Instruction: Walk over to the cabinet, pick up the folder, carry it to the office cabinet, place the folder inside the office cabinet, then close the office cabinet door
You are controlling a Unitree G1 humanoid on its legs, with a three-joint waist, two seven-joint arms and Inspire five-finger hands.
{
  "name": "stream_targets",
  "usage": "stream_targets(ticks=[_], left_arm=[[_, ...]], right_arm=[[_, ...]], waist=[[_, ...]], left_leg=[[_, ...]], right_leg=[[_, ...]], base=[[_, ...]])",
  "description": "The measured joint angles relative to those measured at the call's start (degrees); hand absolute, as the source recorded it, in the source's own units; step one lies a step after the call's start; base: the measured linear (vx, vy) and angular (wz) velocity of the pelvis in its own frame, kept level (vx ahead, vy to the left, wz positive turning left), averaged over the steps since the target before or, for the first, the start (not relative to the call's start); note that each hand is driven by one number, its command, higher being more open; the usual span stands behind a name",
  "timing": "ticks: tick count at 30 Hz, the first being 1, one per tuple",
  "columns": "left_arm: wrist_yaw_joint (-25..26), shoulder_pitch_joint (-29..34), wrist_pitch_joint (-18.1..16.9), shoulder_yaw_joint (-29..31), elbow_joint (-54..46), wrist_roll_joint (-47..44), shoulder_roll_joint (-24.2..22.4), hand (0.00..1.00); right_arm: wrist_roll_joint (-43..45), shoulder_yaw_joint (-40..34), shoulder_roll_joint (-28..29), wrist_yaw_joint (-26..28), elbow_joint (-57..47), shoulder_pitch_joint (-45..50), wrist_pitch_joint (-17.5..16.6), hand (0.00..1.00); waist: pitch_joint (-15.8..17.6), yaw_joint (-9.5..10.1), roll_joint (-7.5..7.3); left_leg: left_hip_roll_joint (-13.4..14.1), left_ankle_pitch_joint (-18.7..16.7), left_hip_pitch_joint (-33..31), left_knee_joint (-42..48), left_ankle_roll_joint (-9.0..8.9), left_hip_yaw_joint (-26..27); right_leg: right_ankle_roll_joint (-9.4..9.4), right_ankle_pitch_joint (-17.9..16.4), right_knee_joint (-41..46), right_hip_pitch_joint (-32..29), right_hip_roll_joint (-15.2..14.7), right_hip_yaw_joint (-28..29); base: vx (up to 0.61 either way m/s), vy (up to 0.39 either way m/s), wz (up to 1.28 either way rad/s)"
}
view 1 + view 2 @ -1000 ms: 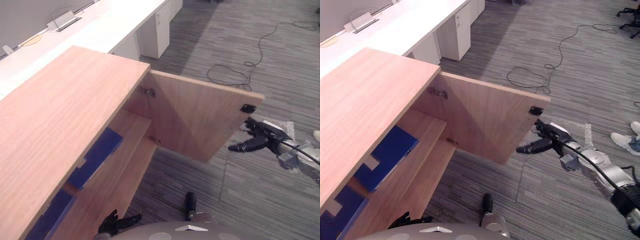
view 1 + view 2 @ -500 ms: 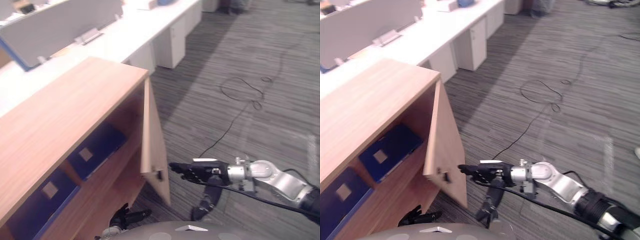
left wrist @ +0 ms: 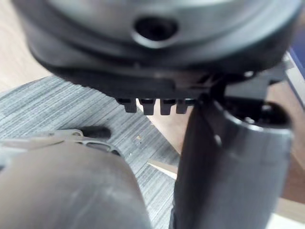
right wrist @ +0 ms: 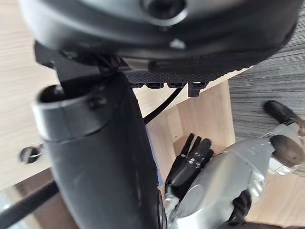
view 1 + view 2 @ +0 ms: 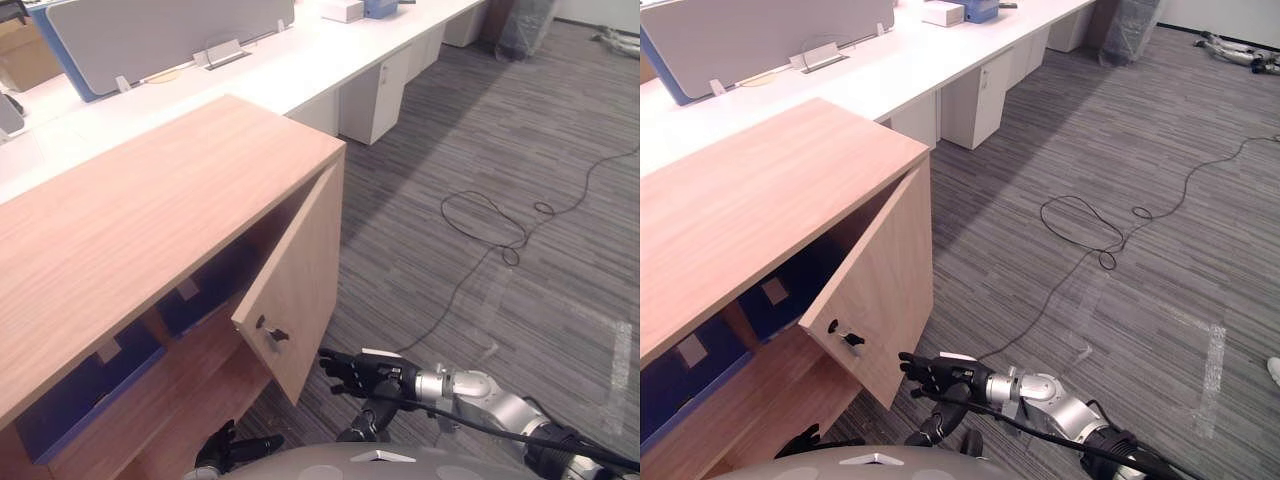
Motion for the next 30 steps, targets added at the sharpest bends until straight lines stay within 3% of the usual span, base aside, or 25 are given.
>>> stream_targets(ticks=[5, 8, 10, 13, 15, 16, 18, 20, 22, 23, 24, 25, 27, 30], left_arm=[[0.6, -0.6, 0.1, -1.4, 0.0, 0.0, -0.7, 1.0], [1.7, -2.0, 0.3, -4.0, 0.1, 0.0, -0.9, 1.0], [2.9, -2.8, 0.9, -5.3, 0.1, 0.0, -1.1, 1.0], [5.5, -4.1, 1.2, -9.3, 0.1, 3.7, -0.2, 1.0], [7.3, -4.2, 1.2, -11.6, -0.3, 4.6, 0.5, 1.0], [7.6, -4.2, 1.1, -11.9, -0.4, 4.6, 0.9, 1.0], [8.6, -4.0, 1.2, -12.7, -0.9, 4.6, 2.1, 1.0], [8.6, -4.2, 1.2, -13.0, -1.1, 4.5, 2.8, 1.0], [8.7, -4.1, 1.2, -12.7, -1.3, 4.4, 2.9, 1.0], [8.8, -4.2, 1.2, -12.0, -1.6, 4.2, 2.8, 1.0], [8.8, -4.1, 1.2, -11.3, -1.6, 4.2, 2.8, 1.0], [8.5, -4.0, 1.2, -9.3, -1.7, 4.2, 2.9, 1.0], [8.2, -3.8, 1.3, -5.4, -1.2, 4.0, 2.4, 1.0], [8.1, -2.9, 1.3, -1.0, -0.5, 0.7, 1.6, 1.0]], right_arm=[[-15.6, -9.1, 11.7, -6.9, 22.9, -0.3, -3.2, 1.0], [-25.4, -30.4, 21.9, -19.1, 44.1, -0.8, -3.7, 1.0], [-24.0, -40.9, 23.5, -25.7, 47.8, -0.3, -3.0, 1.0], [-4.7, -55.5, 24.5, -34.3, 48.4, 2.5, -3.9, 1.0], [4.6, -62.3, 24.5, -37.0, 47.9, 3.5, -5.1, 1.0], [5.9, -63.9, 24.7, -37.4, 48.0, 3.8, -5.1, 1.0], [9.6, -67.2, 27.3, -38.6, 48.1, 5.2, -4.9, 1.0], [11.4, -68.9, 29.6, -39.4, 48.0, 5.6, -5.0, 1.0], [13.7, -69.4, 30.3, -39.9, 47.8, 5.5, -5.0, 1.0], [14.6, -69.3, 30.8, -40.3, 47.8, 5.5, -5.1, 1.0], [15.0, -68.9, 31.0, -40.3, 47.8, 5.6, -5.1, 1.0], [15.9, -67.0, 31.5, -40.2, 47.8, 5.6, -5.0, 1.0], [15.7, -66.0, 31.8, -39.9, 47.5, 5.5, -5.0, 1.0], [15.6, -66.1, 32.0, -38.7, 47.6, 4.1, -5.1, 1.0]], waist=[[1.6, 0.55, 0.79], [2.8, 0.72, 1.51], [4.2, 0.66, 1.81], [5.1, -0.32, 1.43], [5.3, -0.74, 0.76], [5.6, -0.98, 0.7], [5.7, -1.78, -1.15], [6.3, -1.73, -1.94], [7.2, -1.69, -2.21], [7.4, -1.7, -2.09], [7.2, -1.72, -2.46], [7.1, -1.61, -3.58], [7.4, -1.58, -4.12], [7.6, -1.48, -4.04]], left_leg=[[-1.0, -1.0, 1.2, 0.9, 0.53, -1.5], [-2.0, -1.3, 2.3, 0.9, 0.84, -5.4], [-2.9, -1.3, 4.0, 1.0, 1.28, -8.2], [-6.5, -1.7, 5.5, 1.9, 3.84, -15.4], [-8.9, -1.5, 5.6, 1.8, 5.06, -20.8], [-9.5, -1.3, 5.3, 1.8, 5.36, -22.4], [-10.7, -0.6, 3.4, 1.8, 5.92, -28.0], [-10.8, 0.4, 1.3, 1.7, 5.88, -32.2], [-10.6, 1.4, -0.5, 1.7, 5.85, -36.1], [-9.9, 2.4, -1.9, 1.6, 4.98, -39.1], [-10.0, 2.7, -2.5, 1.6, 4.37, -39.9], [-10.6, 3.5, -3.4, 1.6, 3.23, -40.8], [-9.9, 4.2, -4.2, 1.7, 2.34, -41.0], [-7.6, 4.8, -4.2, 1.8, 1.34, -41.0]], right_leg=[[0.46, -0.2, 0.0, 2.2, -1.3, -1.2], [1.5, -0.9, 0.3, 5.6, -2.6, -5.0], [2.49, -2.0, 1.4, 8.8, -4.0, -7.8], [3.99, -10.2, 19.3, 8.5, -12.5, -13.5], [1.7, -11.2, 30.7, 6.2, -17.8, -12.0], [1.34, -11.1, 32.3, 5.7, -18.3, -9.9], [0.05, -10.7, 33.2, 5.6, -17.2, -2.0], [-1.1, -10.6, 32.8, 5.3, -14.4, 6.2], [-1.23, -10.6, 33.2, 4.5, -11.4, 13.6], [-0.8, -11.8, 31.5, 5.1, -9.3, 17.4], [0.1, -12.5, 29.8, 6.1, -9.1, 17.7], [2.31, -13.9, 26.7, 8.5, -9.2, 17.1], [4.3, -15.3, 23.5, 10.2, -8.6, 14.8], [4.28, -15.3, 19.0, 13.1, -6.0, 13.8]], base=[[0.03, 0.1, 0.15], [0.02, 0.077, 0.54], [0.02, 0.103, 0.86], [0.01, 0.173, 1.26], [-0.03, 0.111, 1.29], [-0.02, 0.055, 1.36], [0.05, -0.05, 1.33], [0.05, -0.125, 1.27], [0.04, -0.186, 1.15], [0.06, -0.25, 0.89], [0.06, -0.3, 0.93], [0.03, -0.199, 0.5], [0.01, -0.212, 0.4], [0.01, -0.197, 0.15]])
